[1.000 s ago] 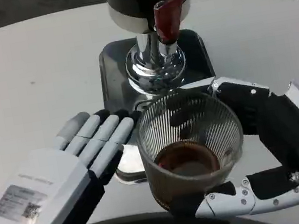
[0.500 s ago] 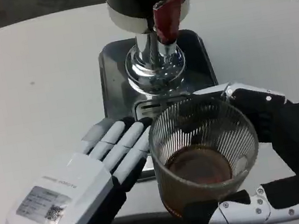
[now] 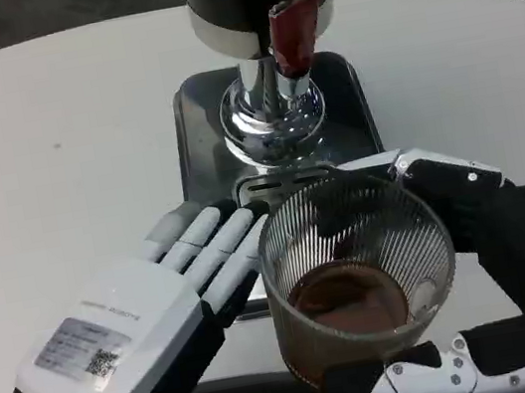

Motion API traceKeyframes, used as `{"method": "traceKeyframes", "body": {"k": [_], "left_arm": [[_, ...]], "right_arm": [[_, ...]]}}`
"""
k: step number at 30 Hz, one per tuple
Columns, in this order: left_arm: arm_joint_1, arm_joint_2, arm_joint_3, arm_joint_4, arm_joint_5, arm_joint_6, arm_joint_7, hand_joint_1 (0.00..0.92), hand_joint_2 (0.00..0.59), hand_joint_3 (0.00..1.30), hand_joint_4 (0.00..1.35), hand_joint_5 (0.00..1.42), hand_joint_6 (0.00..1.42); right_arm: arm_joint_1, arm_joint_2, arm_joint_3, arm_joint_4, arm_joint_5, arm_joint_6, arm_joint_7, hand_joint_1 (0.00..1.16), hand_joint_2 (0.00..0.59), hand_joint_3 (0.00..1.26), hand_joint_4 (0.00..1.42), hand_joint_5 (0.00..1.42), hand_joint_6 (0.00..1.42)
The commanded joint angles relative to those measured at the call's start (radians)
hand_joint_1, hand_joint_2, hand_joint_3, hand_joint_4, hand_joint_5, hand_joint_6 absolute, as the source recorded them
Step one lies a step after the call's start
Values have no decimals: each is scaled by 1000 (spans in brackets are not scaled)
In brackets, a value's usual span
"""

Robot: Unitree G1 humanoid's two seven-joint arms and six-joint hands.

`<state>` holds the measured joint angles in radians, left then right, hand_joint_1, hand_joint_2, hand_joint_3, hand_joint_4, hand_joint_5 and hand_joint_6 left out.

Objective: Grasp the cup under the faucet to collect the drink, then remove the cup.

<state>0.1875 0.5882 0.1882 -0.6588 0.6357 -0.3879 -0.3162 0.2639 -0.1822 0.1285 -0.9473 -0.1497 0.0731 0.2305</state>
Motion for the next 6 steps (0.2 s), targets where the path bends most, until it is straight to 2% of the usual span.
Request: {"method": "traceKeyframes", "body": {"k": [1, 6], "left_arm": [[17, 4, 7, -1, 1, 6, -6, 0, 0, 0, 0, 0, 0], [22, 5, 12, -9, -4, 12, -9, 0, 0, 0, 0, 0, 0]], "right_arm": [[-1, 3, 7, -37, 9, -34, -10, 1102, 156, 719, 898, 949, 1302], [2, 3, 18, -46, 2, -29, -10, 1102, 156, 719, 898, 949, 1302]]}}
